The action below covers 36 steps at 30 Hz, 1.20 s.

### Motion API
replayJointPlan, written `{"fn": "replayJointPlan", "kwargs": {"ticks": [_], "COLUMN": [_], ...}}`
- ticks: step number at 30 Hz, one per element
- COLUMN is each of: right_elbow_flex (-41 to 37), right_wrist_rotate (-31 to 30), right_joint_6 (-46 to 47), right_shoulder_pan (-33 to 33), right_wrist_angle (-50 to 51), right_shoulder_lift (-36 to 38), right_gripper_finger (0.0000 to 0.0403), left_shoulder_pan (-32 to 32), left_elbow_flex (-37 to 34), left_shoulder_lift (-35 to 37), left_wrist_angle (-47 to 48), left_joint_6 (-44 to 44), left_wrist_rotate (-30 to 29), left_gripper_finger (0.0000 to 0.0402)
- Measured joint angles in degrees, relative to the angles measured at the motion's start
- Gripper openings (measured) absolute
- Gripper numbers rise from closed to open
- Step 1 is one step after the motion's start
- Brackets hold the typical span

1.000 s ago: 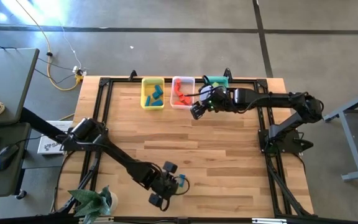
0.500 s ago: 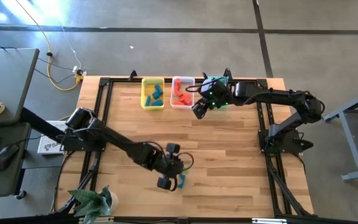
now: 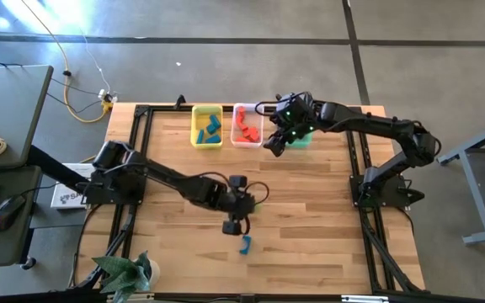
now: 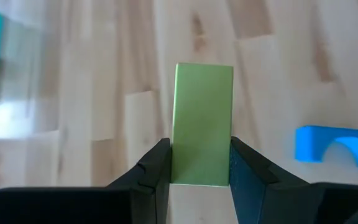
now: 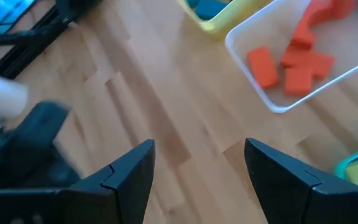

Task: Sort & place blocks by color
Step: Put the green block into the blue bin

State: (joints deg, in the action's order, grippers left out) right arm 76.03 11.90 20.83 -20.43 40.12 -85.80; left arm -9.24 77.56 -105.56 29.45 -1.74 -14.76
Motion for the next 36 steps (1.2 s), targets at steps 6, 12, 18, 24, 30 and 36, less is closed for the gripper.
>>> {"fn": "replayJointPlan", "kwargs": {"ticks": [6, 12, 18, 24, 30, 36], "right_elbow_flex": [0.0, 0.0, 0.0, 0.0, 0.0, 0.0], "right_wrist_rotate": [9.3, 12.1, 14.4, 15.9, 15.3, 15.1], "right_joint_6": [-2.6, -5.3, -7.1, -9.8, -12.1, -12.1], "right_shoulder_pan": [-1.8, -2.5, -2.5, -2.5, -2.5, -2.5], "right_wrist_angle": [2.5, 4.4, 5.4, 7.4, 8.5, 8.5], "right_shoulder_lift": [0.0, 0.0, 0.0, 0.0, 0.0, 0.0], "right_gripper_finger": [0.0236, 0.0236, 0.0236, 0.0236, 0.0236, 0.0236], "left_shoulder_pan": [3.6, 6.6, 9.3, 11.6, 13.0, 13.2], "left_elbow_flex": [0.0, 0.0, 0.0, 0.0, 0.2, 2.6], "left_shoulder_lift": [0.0, 0.0, 0.0, 0.0, 0.0, 0.1], "left_wrist_angle": [-0.2, -2.3, -5.2, -7.4, -11.2, -13.9], "left_joint_6": [0.0, 0.1, 0.4, 0.4, 0.5, 2.2], "left_wrist_rotate": [0.0, -0.9, -1.7, -5.0, -8.4, -11.6], "left_gripper_finger": [0.0098, 0.0098, 0.0098, 0.0098, 0.0098, 0.0098]}}
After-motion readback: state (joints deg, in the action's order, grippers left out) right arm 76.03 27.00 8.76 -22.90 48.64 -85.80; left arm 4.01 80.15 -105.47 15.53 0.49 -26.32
